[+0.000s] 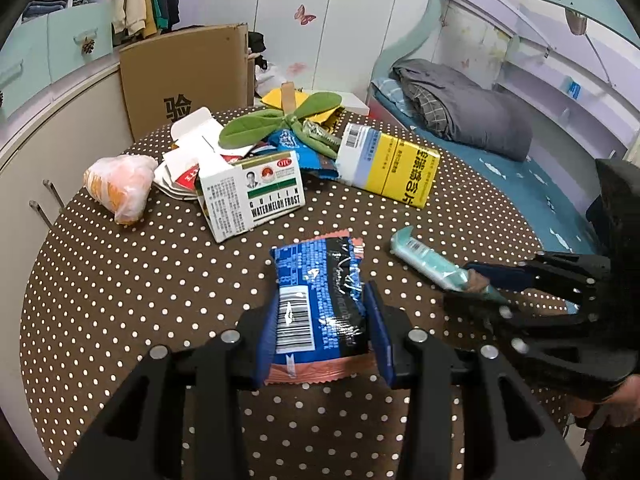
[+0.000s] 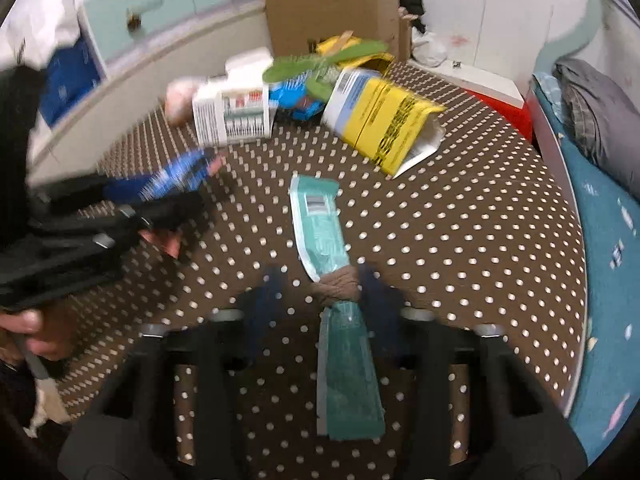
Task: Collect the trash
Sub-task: 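Carry both items to the white trash bin and open both tools over it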
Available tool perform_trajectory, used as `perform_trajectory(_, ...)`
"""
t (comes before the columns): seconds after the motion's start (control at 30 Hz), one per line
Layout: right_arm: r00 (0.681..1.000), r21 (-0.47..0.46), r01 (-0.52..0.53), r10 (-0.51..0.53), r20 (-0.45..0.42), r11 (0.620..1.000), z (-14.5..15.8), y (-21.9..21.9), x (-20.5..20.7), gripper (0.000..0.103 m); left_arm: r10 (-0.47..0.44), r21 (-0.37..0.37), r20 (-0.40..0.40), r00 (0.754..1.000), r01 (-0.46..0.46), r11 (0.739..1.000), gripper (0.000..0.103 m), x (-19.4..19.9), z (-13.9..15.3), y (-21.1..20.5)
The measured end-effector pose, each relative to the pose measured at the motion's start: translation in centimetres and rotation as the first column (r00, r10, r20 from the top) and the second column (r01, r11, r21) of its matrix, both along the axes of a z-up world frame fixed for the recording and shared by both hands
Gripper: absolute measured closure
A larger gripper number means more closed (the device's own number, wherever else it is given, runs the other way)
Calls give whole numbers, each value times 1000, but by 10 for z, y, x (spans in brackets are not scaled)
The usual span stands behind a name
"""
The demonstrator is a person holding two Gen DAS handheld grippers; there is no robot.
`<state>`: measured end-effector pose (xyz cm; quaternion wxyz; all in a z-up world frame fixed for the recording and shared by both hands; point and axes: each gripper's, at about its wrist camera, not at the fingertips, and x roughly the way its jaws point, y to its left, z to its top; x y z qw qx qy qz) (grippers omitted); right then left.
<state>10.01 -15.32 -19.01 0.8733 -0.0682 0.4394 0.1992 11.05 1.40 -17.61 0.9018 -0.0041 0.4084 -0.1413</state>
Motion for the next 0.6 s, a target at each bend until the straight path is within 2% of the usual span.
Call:
perform_trajectory(0.13,999,38,28,-29,16,999,4,-10,-3,82,-3,-8,21,1000,4,1000,63,-5,8,-2)
perform_trajectory(0.33,986,208,123,-143,84,970,37,-63,-15,82,-45,-39,51,998,47,998,63,-9,25,-25)
perform_trajectory(0.43,965,289,194,-235,116,938,54,-106,-23,82,-84,-57,75,994,89,994,63,-10,37,-47)
perform_trajectory(0.5,937,317,269,-323,131,909,58,-142,-28,82,-112,-70,83,990,118,991,63,-9,43,-64)
perform_trajectory(0.6,894,335,396,-443,72,855,40,-199,-28,82,-162,-86,90,983,170,982,63,-9,49,-94)
